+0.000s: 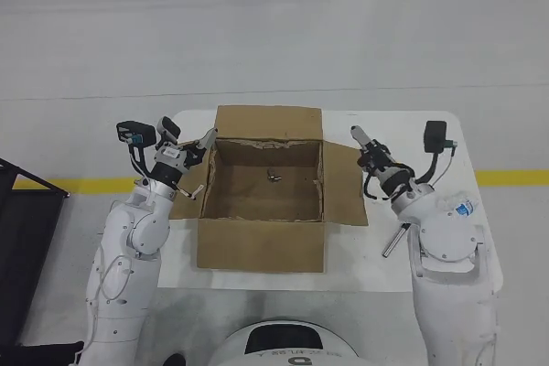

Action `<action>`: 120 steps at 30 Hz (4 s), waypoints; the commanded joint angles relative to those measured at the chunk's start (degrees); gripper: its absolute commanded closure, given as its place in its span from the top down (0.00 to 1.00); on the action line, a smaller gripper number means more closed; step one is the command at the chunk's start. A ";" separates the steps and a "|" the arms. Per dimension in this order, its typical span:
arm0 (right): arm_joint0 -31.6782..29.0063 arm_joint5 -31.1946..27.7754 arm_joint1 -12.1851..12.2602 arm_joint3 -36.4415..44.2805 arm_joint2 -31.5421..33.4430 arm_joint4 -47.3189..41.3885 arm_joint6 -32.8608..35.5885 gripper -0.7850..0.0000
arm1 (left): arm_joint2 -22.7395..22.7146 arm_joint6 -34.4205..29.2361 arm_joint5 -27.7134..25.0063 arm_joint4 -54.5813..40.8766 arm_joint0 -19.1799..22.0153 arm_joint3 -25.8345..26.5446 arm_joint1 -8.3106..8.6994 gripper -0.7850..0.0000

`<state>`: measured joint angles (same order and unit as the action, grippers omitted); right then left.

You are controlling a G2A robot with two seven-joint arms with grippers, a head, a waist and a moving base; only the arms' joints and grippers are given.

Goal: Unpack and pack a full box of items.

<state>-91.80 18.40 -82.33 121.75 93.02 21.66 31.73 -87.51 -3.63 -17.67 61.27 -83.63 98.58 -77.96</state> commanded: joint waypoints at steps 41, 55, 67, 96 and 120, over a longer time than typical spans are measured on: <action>-10.87 -2.73 5.28 -8.27 15.51 24.92 21.79 0.46 | 0.00 0.00 0.00 -0.01 0.00 0.00 0.00 1.00; -5.90 2.16 6.08 -14.49 6.29 43.14 24.37 0.45 | 0.00 0.00 0.00 -0.01 0.00 0.00 0.00 1.00; -3.15 4.01 6.10 -19.16 2.40 47.72 24.43 0.40 | 0.00 0.00 0.00 -0.01 0.00 0.00 0.00 1.00; 1.22 7.86 5.69 -24.18 -1.19 52.40 21.23 0.00 | 0.00 0.00 0.00 -0.01 0.00 0.00 0.00 1.00; -4.51 -11.91 5.75 -13.89 16.92 -13.33 21.69 0.00 | 0.00 0.00 0.00 -0.01 0.00 0.00 0.00 1.00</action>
<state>-96.31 6.22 -76.59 107.43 110.27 8.95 53.48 -87.51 -3.63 -17.67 61.27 -83.63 98.58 -77.96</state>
